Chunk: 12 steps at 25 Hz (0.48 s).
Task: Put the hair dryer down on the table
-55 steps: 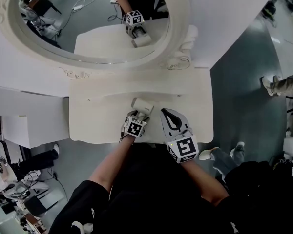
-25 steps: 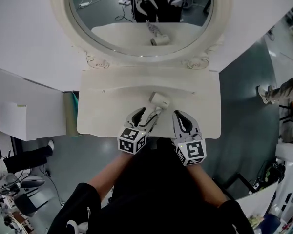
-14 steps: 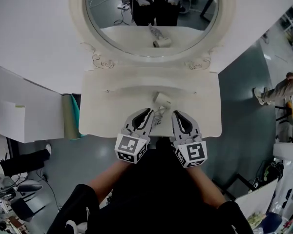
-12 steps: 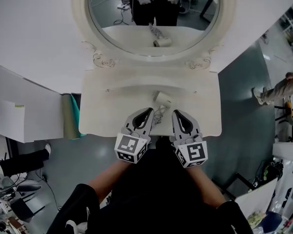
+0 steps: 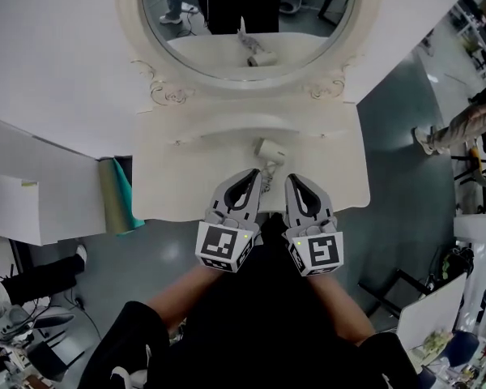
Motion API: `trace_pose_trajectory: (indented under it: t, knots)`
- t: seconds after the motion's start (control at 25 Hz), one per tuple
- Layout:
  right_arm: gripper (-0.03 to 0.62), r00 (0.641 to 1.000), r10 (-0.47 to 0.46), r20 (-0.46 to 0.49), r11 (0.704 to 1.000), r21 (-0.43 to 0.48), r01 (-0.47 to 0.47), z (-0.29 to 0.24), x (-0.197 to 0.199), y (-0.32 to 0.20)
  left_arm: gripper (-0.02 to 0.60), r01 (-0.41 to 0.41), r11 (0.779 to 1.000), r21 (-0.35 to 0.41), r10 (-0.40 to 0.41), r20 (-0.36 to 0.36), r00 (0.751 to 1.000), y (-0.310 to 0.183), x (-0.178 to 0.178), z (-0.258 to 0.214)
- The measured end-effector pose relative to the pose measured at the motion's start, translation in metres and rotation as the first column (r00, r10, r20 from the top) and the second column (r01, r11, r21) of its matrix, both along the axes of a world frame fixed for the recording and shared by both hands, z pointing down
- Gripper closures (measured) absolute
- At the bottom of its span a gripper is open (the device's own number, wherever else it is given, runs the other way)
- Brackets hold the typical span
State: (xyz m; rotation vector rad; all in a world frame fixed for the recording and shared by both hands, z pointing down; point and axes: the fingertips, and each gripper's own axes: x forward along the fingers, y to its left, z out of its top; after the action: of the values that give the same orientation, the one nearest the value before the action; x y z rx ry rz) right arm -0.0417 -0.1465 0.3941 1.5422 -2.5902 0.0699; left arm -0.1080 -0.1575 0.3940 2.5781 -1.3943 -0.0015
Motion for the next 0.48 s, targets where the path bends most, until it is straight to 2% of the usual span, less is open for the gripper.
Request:
trace_pose_trajectory:
  t: [0.28, 0.48]
  knots:
    - [0.576, 1.000, 0.011, 0.001, 1.000, 0.001, -0.011, 0.003, -0.017, 0.011, 0.568, -0.015, 0.998, 0.066, 0.012, 0.045, 0.999, 0.013, -0.008, -0.008]
    - [0.576, 1.000, -0.013, -0.001, 1.000, 0.007, 0.013, 0.004, -0.035, 0.015, 0.568, 0.014, 0.997, 0.078, -0.019, 0.066, 0.998, 0.017, -0.026, -0.003]
